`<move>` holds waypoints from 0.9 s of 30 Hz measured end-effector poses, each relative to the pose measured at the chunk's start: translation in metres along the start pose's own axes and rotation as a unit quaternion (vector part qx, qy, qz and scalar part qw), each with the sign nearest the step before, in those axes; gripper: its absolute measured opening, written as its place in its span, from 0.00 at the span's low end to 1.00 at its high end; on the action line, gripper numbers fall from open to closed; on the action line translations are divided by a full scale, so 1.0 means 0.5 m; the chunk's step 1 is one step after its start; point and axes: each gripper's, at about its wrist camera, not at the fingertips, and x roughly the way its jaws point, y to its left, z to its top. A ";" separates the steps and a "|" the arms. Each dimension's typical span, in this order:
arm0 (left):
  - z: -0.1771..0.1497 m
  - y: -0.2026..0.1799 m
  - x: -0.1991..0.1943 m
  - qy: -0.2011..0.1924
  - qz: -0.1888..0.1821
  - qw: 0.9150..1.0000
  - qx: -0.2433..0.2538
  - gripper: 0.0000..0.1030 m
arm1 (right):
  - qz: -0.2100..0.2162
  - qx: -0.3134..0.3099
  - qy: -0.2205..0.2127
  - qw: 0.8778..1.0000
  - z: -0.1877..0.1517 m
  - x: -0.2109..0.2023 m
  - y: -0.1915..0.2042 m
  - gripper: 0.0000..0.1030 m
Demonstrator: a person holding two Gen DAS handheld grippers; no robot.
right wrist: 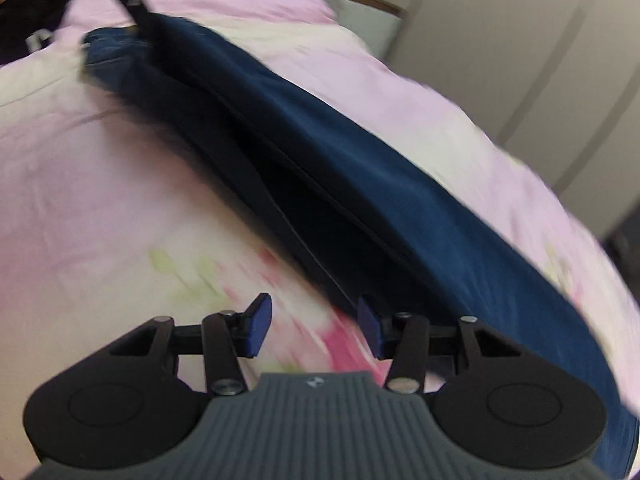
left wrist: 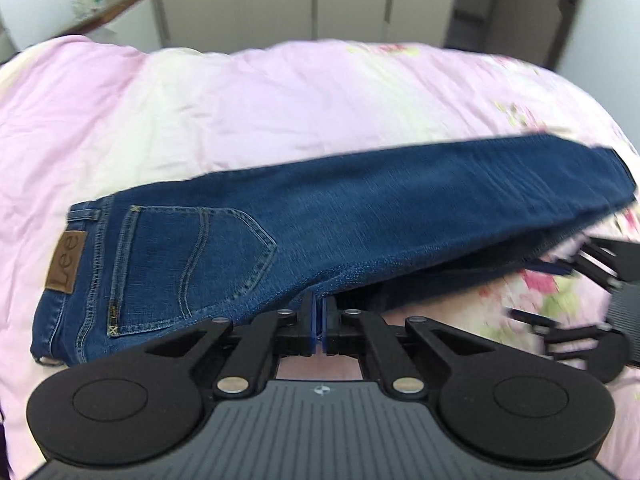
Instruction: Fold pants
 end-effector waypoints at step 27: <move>-0.150 0.063 0.123 0.119 -0.124 0.981 -0.085 0.13 | 0.094 -0.026 0.018 0.995 0.129 0.098 0.147 0.04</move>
